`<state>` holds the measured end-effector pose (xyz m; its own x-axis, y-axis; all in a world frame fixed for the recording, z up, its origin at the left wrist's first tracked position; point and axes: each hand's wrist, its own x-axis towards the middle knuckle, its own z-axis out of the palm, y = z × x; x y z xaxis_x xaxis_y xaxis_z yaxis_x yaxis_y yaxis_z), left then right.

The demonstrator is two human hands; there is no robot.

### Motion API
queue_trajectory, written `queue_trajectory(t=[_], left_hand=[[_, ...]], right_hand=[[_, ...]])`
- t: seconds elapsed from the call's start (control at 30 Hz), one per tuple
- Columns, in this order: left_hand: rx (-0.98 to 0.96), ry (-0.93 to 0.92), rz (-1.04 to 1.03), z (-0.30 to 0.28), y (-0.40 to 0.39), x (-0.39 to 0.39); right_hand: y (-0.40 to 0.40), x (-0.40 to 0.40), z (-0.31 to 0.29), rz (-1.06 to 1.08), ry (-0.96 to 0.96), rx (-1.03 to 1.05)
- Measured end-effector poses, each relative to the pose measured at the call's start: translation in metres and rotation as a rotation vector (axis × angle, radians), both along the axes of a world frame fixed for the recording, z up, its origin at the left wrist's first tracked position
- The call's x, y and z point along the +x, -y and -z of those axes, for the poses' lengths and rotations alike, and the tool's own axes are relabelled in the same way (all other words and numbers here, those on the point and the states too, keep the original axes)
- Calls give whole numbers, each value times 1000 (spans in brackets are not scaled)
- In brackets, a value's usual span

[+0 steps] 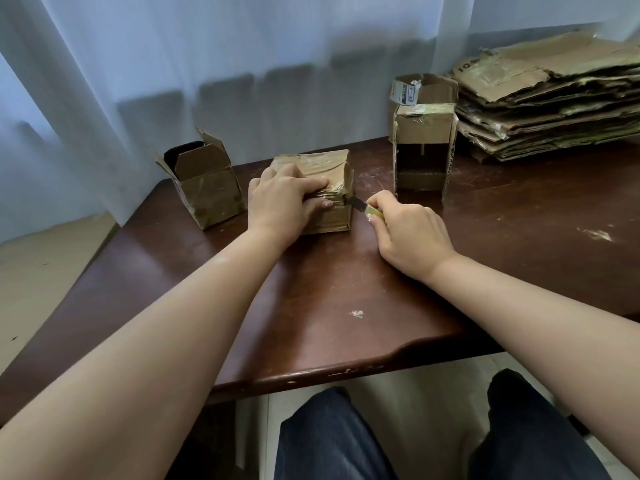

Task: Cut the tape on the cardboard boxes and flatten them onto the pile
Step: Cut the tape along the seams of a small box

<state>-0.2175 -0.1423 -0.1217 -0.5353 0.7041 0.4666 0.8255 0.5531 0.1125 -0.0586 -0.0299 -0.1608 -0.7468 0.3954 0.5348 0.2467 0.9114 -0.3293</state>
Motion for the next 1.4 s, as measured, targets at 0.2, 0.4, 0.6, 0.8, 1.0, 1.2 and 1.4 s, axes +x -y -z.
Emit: queue_trajectory(t=[0.2, 0.4, 0.6, 0.8, 1.0, 1.2, 1.4], left_hand=[[7, 43, 20, 3, -1, -4], [88, 55, 94, 5, -2, -1], [-74, -189, -83, -5, -10, 26], [-184, -257, -132, -13, -20, 34], [-206, -263, -138, -11, -22, 33], [-202, -273, -132, -11, -24, 31], [-206, -267, -155, -10, -28, 32]], right_hand=[[5, -4, 0, 1, 10, 14], [12, -4, -3, 50, 52, 17], [16, -12, -3, 189, 144, -20], [17, -13, -8, 225, 127, -176], [18, -8, -4, 207, 102, -182], [19, -7, -3, 205, 75, -176], [19, -6, -2, 214, 74, -149]])
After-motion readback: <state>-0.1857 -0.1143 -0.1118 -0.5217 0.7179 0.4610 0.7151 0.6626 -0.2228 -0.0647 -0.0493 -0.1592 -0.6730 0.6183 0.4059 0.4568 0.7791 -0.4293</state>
